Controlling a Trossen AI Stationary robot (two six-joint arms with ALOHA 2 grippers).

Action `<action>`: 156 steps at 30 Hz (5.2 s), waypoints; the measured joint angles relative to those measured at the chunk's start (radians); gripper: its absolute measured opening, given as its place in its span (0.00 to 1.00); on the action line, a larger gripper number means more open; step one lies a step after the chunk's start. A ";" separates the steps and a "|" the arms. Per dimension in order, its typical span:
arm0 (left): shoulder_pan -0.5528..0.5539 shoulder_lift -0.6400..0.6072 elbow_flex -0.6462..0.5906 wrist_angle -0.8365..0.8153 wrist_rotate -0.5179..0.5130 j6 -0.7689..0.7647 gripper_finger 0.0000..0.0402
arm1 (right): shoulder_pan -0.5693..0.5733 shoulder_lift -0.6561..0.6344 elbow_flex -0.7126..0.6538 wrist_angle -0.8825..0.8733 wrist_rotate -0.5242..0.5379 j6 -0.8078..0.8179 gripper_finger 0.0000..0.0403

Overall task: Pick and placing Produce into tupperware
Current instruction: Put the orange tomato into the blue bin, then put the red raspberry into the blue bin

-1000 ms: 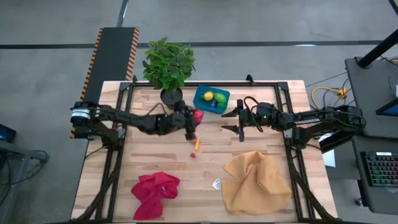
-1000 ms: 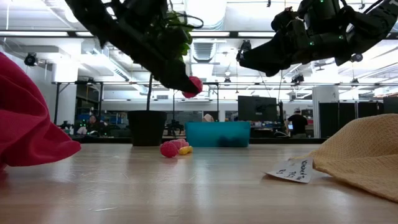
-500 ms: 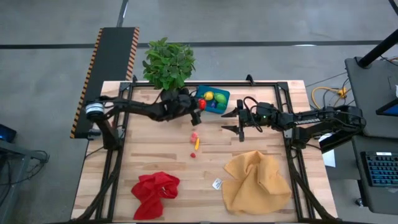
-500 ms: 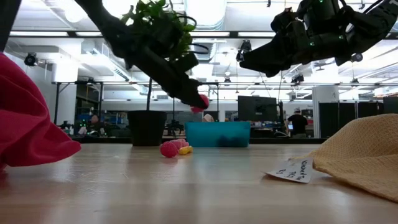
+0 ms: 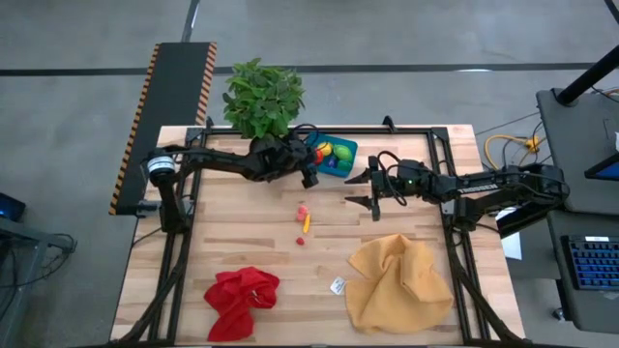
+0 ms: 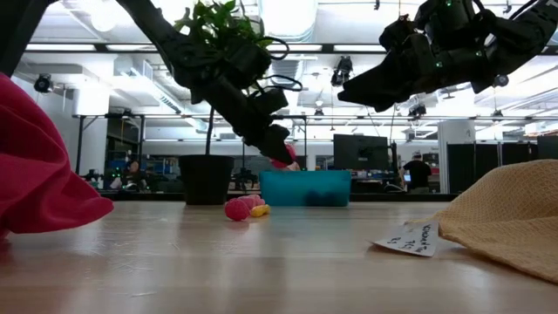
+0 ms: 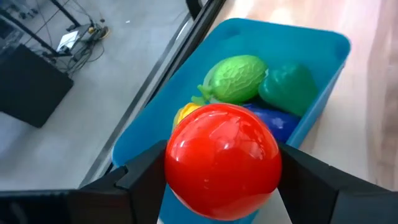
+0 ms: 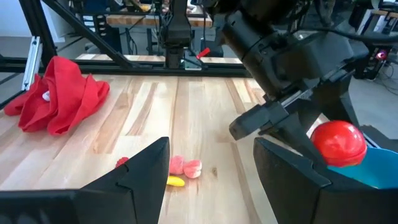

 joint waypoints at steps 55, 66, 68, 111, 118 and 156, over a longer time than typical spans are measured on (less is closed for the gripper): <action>-0.290 -0.173 -0.013 -0.312 0.080 -0.019 0.74 | 0.000 -0.030 0.001 -0.033 -0.001 0.024 0.56; -0.315 -0.167 -0.023 -0.496 0.121 0.001 0.74 | 0.000 -0.031 0.000 -0.047 -0.001 0.024 0.56; -0.316 -0.167 -0.025 -0.494 0.164 0.004 0.74 | 0.000 -0.031 0.000 -0.048 -0.001 0.024 0.56; -0.507 -0.154 -0.044 -0.496 0.290 -0.068 0.74 | 0.000 -0.031 0.000 -0.052 -0.001 0.024 0.56; -0.507 -0.066 -0.041 -0.473 0.278 -0.084 0.74 | 0.000 -0.031 0.000 -0.053 -0.001 0.027 0.56; -0.507 0.002 -0.041 -0.457 0.284 -0.111 0.54 | 0.000 -0.031 0.000 -0.070 -0.001 0.016 0.56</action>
